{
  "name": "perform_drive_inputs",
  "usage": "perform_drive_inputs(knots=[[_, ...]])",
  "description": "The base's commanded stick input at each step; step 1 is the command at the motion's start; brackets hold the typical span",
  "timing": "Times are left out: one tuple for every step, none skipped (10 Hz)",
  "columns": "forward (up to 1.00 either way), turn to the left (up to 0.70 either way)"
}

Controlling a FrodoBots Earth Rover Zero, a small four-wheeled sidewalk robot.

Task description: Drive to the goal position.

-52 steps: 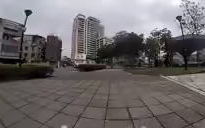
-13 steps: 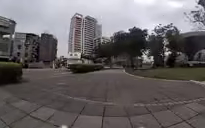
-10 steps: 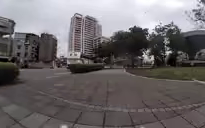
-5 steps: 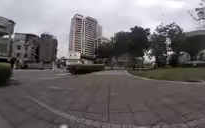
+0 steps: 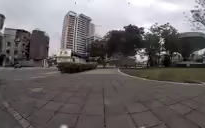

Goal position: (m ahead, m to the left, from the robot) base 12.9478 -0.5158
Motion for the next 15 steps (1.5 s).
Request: perform_drive_inputs(knots=[[1.00, 0.00], [1.00, 0.00], [1.00, 0.00], [1.00, 0.00], [1.00, 0.00], [1.00, 0.00], [1.00, 0.00], [1.00, 0.00], [1.00, -0.19], [1.00, -0.40], [1.00, -0.40], [1.00, -0.40], [1.00, -0.40], [1.00, -0.40], [1.00, -0.17]])
